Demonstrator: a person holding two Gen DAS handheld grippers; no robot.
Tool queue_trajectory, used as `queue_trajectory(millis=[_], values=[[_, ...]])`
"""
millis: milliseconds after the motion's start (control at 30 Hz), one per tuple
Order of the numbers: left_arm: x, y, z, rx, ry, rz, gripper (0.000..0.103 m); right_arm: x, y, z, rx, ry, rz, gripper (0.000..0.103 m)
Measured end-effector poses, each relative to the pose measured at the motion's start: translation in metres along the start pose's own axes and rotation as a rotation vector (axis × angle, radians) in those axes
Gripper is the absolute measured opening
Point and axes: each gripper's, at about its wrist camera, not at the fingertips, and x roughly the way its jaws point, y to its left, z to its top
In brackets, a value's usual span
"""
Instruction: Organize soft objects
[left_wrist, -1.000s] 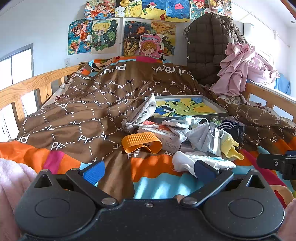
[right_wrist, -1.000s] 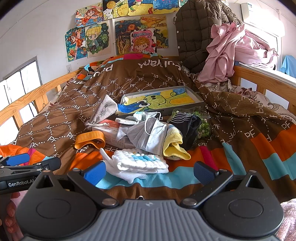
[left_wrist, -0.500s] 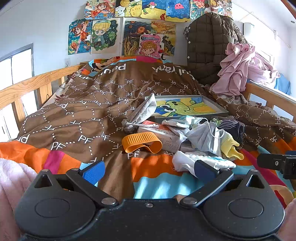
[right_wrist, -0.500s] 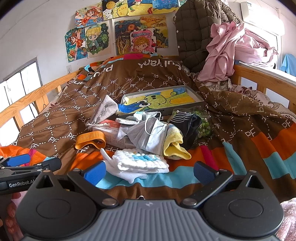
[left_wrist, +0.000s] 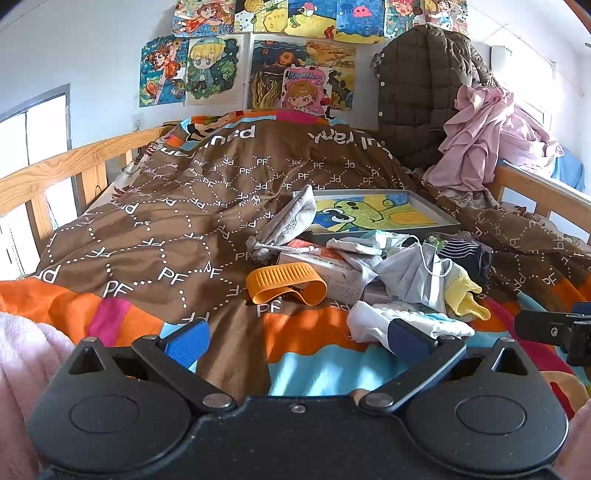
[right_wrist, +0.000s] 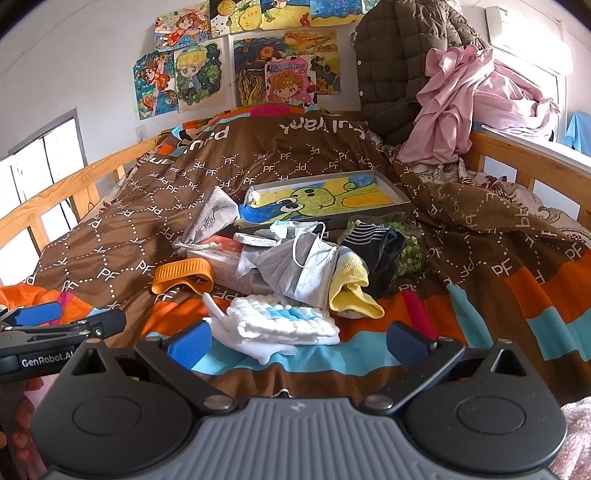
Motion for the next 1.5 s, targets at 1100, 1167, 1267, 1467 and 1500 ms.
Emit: queue_trajectory(millis=[1100, 1167, 1267, 1467, 1500], values=[[0.147, 0.029, 0.043, -0.112, 0.426, -0.406, 0.102, 0.142, 0.014, 0.036, -0.333, 0.363, 0.202, 0.103], [0.158, 0.027, 0.041, -0.165, 0.457, -0.427, 0.102, 0.149, 0.013, 0.034, -0.330, 0.372, 0.205, 0.102], [0.178, 0.028, 0.037, -0.285, 0.526, -0.481, 0.097, 0.155, 0.006, 0.033, -0.279, 0.391, 0.228, 0.101], [0.201, 0.030, 0.024, -0.451, 0.609, -0.527, 0.086, 0.164, -0.010, 0.035, -0.182, 0.415, 0.240, 0.093], [0.202, 0.029, 0.023, -0.458, 0.612, -0.533, 0.080, 0.165, -0.012, 0.035, -0.167, 0.419, 0.245, 0.092]])
